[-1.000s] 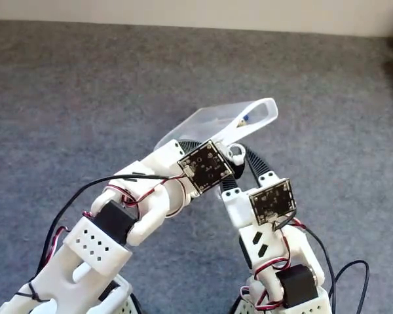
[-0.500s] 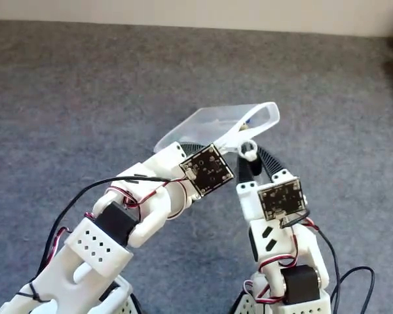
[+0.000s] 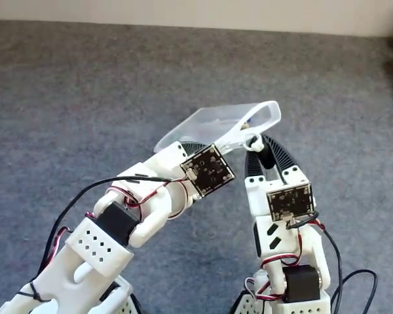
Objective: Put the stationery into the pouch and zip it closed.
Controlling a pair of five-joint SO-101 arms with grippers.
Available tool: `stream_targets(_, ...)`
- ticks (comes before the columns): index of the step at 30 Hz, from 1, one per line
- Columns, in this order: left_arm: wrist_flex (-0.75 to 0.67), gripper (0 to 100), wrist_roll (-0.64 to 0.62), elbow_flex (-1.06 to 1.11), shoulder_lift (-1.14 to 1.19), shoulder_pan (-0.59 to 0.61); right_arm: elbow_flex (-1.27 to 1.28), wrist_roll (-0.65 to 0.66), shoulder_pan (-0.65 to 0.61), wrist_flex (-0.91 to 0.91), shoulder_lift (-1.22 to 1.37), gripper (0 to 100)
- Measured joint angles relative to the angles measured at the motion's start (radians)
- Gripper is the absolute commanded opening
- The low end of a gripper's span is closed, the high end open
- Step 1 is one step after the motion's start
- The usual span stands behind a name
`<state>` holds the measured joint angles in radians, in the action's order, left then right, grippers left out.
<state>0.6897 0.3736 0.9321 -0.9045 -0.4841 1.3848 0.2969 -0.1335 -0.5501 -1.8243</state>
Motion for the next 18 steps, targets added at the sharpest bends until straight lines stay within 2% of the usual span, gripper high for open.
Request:
stream_targets(4, 0.000, 1, 0.000, 0.000, 0.000, 0.000, 0.000, 0.000, 0.005, 0.005, 0.058, 0.5)
stream_targets(13, 0.000, 1, 0.000, 0.000, 0.000, 0.000, -0.195, -0.072, 0.115, 0.011, 0.460, 0.5)
stream_targets(18, 0.000, 1, 0.000, 0.000, 0.000, 0.000, -0.221, -0.075, 0.124, 0.011, 0.514, 0.5)
